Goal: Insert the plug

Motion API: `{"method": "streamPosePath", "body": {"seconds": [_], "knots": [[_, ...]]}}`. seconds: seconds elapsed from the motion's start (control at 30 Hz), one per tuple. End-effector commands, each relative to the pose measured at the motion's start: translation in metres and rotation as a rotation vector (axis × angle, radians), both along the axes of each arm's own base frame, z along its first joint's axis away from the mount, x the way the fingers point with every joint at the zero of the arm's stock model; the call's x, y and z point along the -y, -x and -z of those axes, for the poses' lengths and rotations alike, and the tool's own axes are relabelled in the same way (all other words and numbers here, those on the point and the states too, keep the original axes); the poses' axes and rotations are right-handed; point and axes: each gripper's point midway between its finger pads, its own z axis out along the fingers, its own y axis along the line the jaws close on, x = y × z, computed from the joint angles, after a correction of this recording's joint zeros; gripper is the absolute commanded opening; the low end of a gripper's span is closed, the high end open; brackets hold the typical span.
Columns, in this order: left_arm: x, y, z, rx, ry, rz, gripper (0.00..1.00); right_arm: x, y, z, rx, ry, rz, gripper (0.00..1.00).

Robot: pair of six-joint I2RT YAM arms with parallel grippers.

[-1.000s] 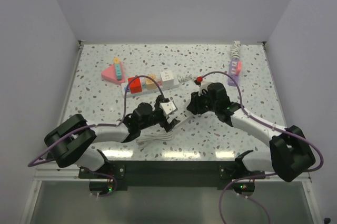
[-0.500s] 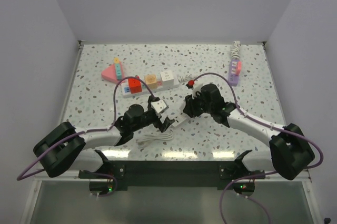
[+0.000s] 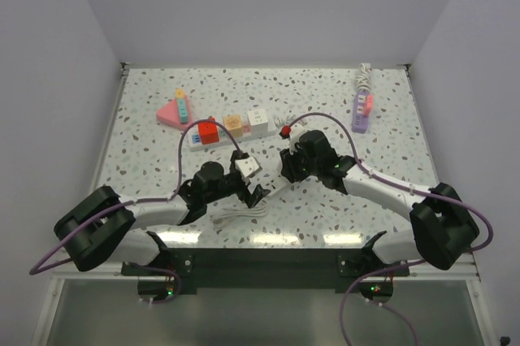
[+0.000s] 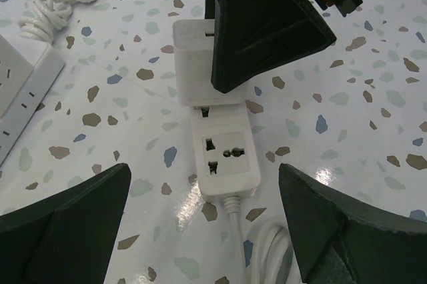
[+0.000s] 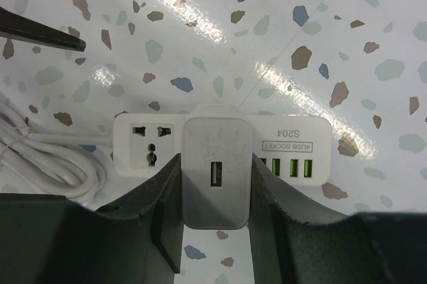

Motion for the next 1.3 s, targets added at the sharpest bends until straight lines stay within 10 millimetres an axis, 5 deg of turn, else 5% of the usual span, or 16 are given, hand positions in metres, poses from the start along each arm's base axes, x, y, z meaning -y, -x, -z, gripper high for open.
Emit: {"method": "streamPosePath", "body": {"seconds": [0.0, 0.83, 1.27], "knots": [[0.006, -0.004, -0.007, 0.012, 0.020, 0.009, 0.97, 0.000, -0.008, -0.011, 0.035, 0.018, 0.020, 0.00], [0.007, -0.009, 0.001, 0.007, -0.019, 0.008, 0.97, -0.001, 0.006, -0.009, 0.001, 0.028, 0.012, 0.00], [0.011, -0.007, 0.005, -0.008, -0.031, 0.035, 0.95, -0.003, 0.007, 0.024, -0.066, 0.137, 0.038, 0.00]]}}
